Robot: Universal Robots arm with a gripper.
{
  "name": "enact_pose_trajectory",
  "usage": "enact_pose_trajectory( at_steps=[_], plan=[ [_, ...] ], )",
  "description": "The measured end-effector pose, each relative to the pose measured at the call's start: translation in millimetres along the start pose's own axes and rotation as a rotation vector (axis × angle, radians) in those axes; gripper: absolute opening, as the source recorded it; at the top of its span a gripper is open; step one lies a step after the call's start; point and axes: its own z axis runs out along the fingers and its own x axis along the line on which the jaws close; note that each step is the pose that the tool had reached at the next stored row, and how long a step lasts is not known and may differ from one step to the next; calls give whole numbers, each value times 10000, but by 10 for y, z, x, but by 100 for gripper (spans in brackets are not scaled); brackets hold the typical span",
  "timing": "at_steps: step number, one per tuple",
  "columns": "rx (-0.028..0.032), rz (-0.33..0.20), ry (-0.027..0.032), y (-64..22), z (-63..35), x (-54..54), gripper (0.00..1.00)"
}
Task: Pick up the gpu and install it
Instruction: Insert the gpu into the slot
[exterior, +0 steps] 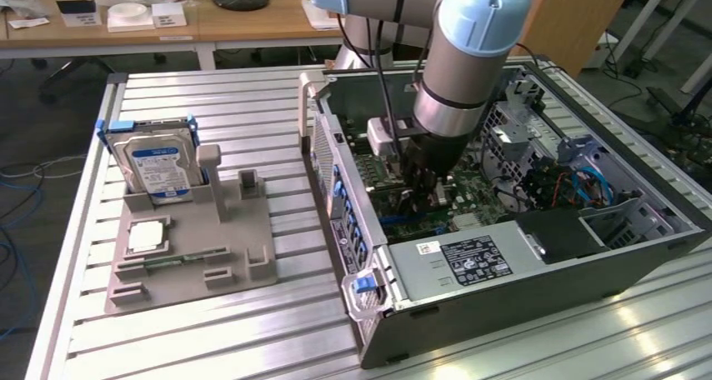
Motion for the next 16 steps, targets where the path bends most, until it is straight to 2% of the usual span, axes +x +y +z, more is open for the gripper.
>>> enact_pose_trajectory(
  at_steps=[16],
  plan=[
    [0, -2, -2, 37, 24, -3, 28]
  ],
)
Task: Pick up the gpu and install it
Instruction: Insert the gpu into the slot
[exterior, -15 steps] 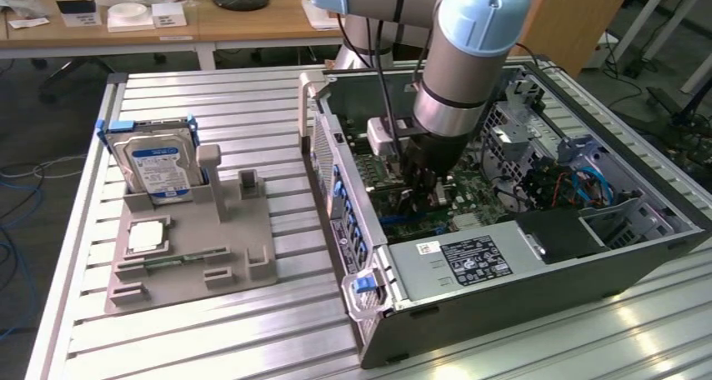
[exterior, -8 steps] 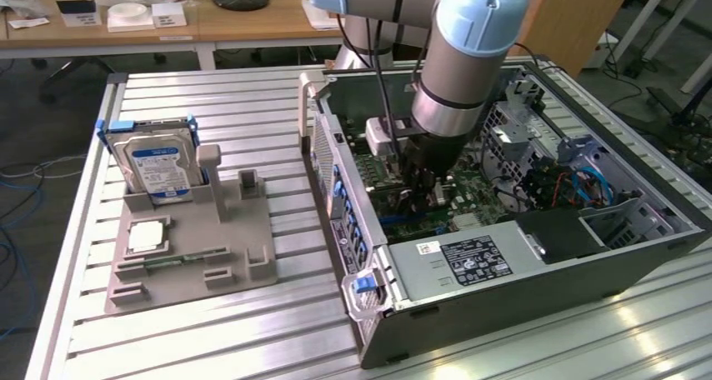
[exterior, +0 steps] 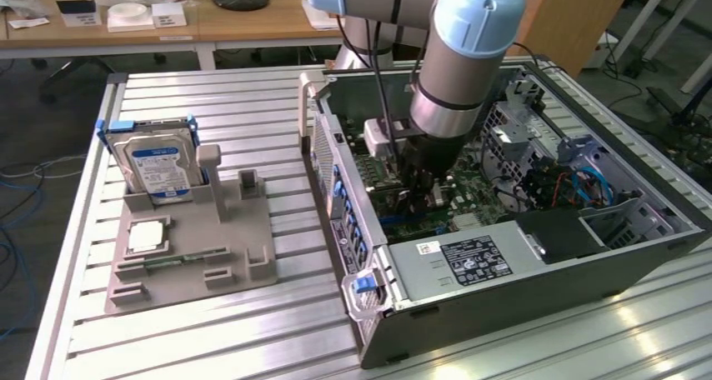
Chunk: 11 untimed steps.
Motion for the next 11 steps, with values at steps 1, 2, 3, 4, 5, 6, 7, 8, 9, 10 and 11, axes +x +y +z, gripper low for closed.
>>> enact_pose_trajectory(
  at_steps=[1, 2, 3, 4, 5, 6, 7, 8, 9, 10, 11],
  plan=[
    [-1, 0, 1, 0, 2, 0, 28],
    [-3, 0, 2, 1, 4, 0, 28],
    [-4, 0, 2, 1, 7, 0, 28],
    [-6, 1, 1, 1, 11, 0, 28],
    [-7, 2, 0, 1, 15, 0, 28],
    [-9, 2, 0, 1, 20, 1, 28],
    [-12, 2, 2, 2, 21, 1, 28],
    [-13, 2, 3, 2, 21, 1, 28],
    [-13, 2, 4, 1, 21, 1, 28],
    [-12, 2, 3, 1, 22, 1, 28],
    [-12, 2, 3, 1, 22, 1, 28]
  ],
)
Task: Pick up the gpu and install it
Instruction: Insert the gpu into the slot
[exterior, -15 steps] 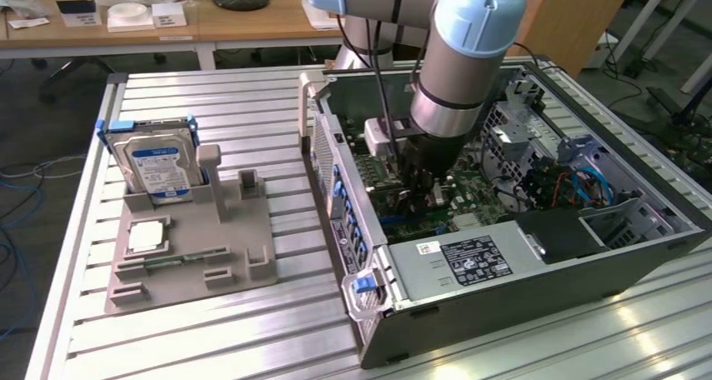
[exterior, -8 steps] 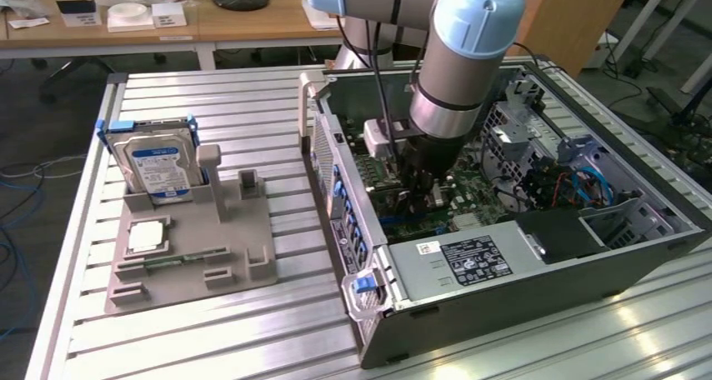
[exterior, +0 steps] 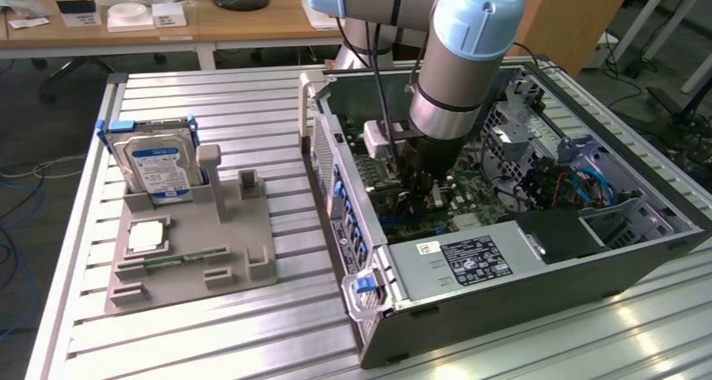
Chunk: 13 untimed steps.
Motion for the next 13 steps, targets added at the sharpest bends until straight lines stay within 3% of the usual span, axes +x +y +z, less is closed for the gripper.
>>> enact_pose_trajectory(
  at_steps=[13],
  plan=[
    [0, 0, 2, 0, 3, -1, 28]
  ],
)
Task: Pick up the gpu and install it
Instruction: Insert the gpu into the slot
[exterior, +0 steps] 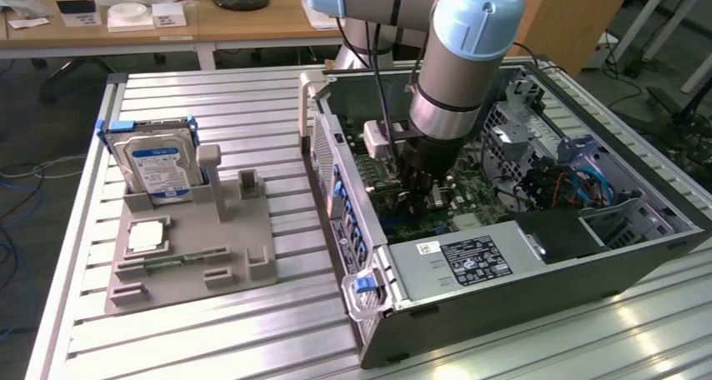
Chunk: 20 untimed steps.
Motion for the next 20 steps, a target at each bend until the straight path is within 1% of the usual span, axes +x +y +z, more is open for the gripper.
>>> enact_pose_trajectory(
  at_steps=[14, 20],
  plan=[
    [-23, 0, -2, 0, 58, 3, 28],
    [-26, 1, -1, 0, 62, 3, 28]
  ],
)
